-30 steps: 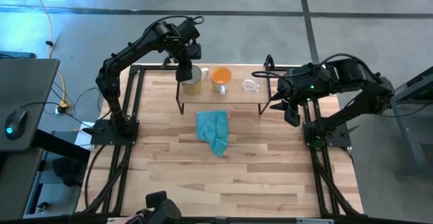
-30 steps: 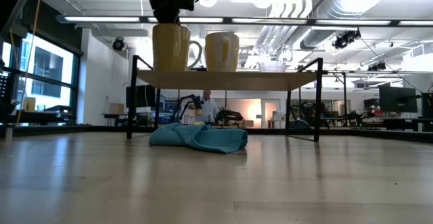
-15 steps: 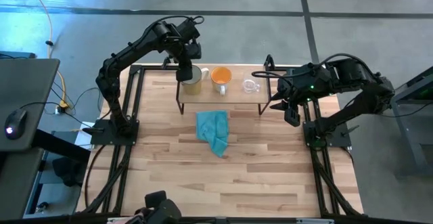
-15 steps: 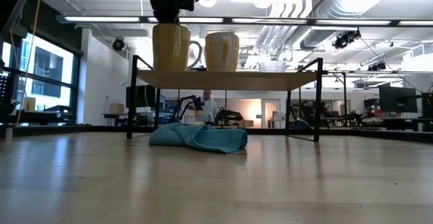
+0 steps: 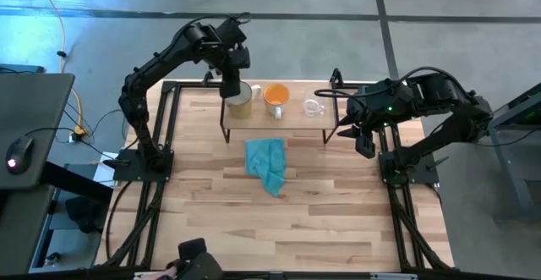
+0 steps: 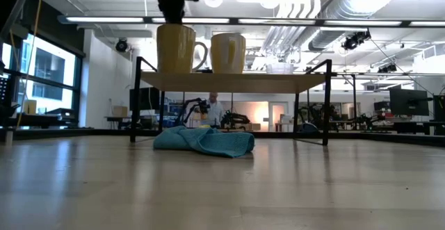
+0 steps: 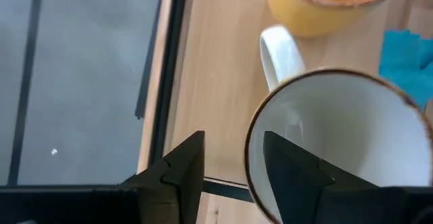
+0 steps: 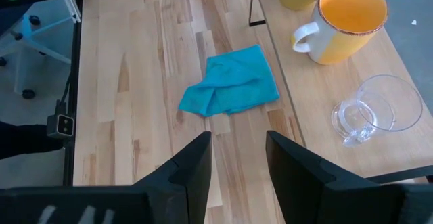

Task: Stack small to large cups/mugs on shelf
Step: Return to Home Position

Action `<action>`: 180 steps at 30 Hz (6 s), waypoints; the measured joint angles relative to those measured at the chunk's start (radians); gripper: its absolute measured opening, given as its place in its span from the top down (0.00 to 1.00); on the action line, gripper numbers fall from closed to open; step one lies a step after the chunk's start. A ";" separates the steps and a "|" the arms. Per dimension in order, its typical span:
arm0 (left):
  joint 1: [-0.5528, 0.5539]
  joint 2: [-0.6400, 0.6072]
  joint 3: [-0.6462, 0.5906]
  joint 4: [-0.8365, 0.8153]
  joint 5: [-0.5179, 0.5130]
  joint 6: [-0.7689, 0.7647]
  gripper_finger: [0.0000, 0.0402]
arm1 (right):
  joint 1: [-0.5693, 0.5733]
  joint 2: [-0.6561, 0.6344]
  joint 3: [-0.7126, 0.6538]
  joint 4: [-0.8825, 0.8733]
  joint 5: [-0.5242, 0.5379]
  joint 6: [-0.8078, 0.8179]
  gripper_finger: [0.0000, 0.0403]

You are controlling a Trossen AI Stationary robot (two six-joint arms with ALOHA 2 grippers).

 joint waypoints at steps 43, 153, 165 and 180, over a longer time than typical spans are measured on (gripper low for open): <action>0.000 -0.443 0.256 0.415 0.456 -0.339 0.66 | -0.083 -0.131 0.001 0.556 0.204 -0.440 0.67; -0.700 -1.394 -1.280 1.129 -0.128 -0.438 0.66 | -0.083 -0.438 -0.303 0.738 0.044 -0.318 0.67; -0.701 -1.510 -1.281 0.860 -0.069 -0.501 0.66 | -0.083 -0.453 -0.370 0.886 0.055 -0.297 0.67; -0.700 -1.673 -1.296 0.809 -0.110 -0.516 0.66 | -0.083 -0.446 -0.370 0.892 0.068 -0.257 0.67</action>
